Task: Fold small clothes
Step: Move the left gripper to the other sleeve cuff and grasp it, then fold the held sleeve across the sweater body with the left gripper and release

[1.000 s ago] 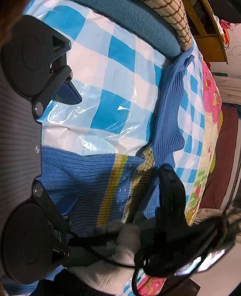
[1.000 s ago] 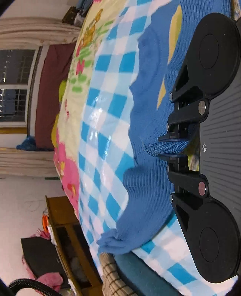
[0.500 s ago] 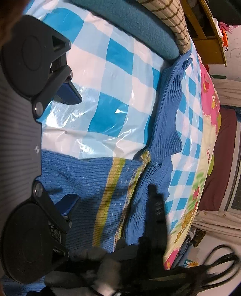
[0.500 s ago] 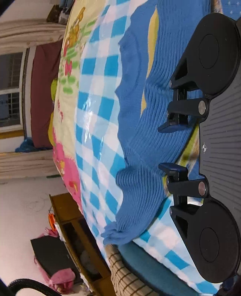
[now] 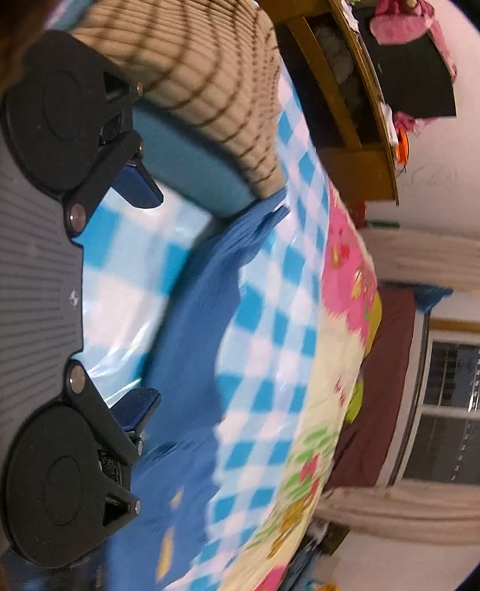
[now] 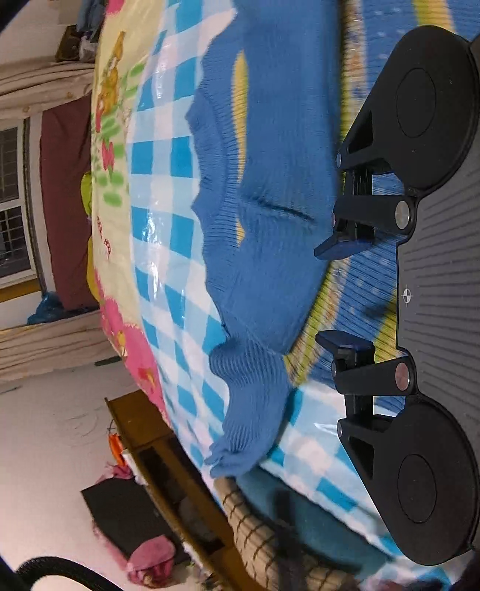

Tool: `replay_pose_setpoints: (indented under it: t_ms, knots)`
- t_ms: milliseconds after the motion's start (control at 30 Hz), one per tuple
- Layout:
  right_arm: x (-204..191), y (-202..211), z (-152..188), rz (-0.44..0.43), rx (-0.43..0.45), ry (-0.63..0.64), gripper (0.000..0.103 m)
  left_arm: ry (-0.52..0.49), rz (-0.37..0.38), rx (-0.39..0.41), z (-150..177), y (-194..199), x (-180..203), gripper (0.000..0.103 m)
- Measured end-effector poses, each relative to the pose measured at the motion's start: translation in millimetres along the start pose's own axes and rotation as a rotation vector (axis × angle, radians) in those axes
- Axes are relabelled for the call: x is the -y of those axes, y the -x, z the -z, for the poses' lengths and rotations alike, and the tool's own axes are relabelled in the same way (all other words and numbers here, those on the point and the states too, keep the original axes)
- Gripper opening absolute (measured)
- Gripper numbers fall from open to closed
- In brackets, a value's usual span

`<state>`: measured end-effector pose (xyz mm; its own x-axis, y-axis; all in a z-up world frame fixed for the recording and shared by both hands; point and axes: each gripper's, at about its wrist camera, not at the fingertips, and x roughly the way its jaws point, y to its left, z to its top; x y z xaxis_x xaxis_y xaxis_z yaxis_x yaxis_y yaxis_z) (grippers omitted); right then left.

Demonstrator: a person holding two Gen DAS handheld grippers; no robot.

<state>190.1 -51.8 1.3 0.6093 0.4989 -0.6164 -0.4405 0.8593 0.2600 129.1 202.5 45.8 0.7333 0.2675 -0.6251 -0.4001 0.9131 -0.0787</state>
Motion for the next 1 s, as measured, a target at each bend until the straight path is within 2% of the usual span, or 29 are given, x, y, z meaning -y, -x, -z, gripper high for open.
replay_pose_setpoints:
  t_ms: [167,300,400,467,533,633,700,733,833,1000]
  knots:
    - [5,3,13,-0.03,-0.018,-0.042,0.042,0.118,-0.015,-0.042,-23,-49,-24,0.103]
    - [10,1,20,-0.053,-0.035,-0.078,0.042,0.155,-0.057,-0.044,-29,-78,-30,0.099]
    - [12,-1,22,-0.062,-0.039,-0.091,0.042,0.194,-0.096,-0.064,-30,-99,-36,0.088]
    - [14,-2,23,-0.07,-0.039,-0.11,0.042,0.254,-0.095,-0.089,-29,-111,-43,0.068]
    - [16,-1,24,-0.077,-0.036,-0.125,0.042,0.319,-0.092,-0.106,-27,-120,-50,0.058]
    - [18,1,25,-0.082,-0.035,-0.138,0.042,0.369,-0.114,-0.081,-28,-123,-53,0.043]
    - [19,1,26,-0.085,-0.036,-0.147,0.042,0.373,-0.113,-0.074,-33,-125,-53,0.029]
    - [20,2,25,-0.087,-0.035,-0.152,0.042,0.368,-0.101,-0.071,-36,-126,-51,0.017]
    - [21,5,24,-0.093,-0.028,-0.168,0.042,0.319,-0.076,-0.056,-46,-123,-41,0.013]
    - [22,13,22,-0.097,-0.01,-0.18,0.042,0.183,-0.006,-0.004,-57,-104,-7,0.012]
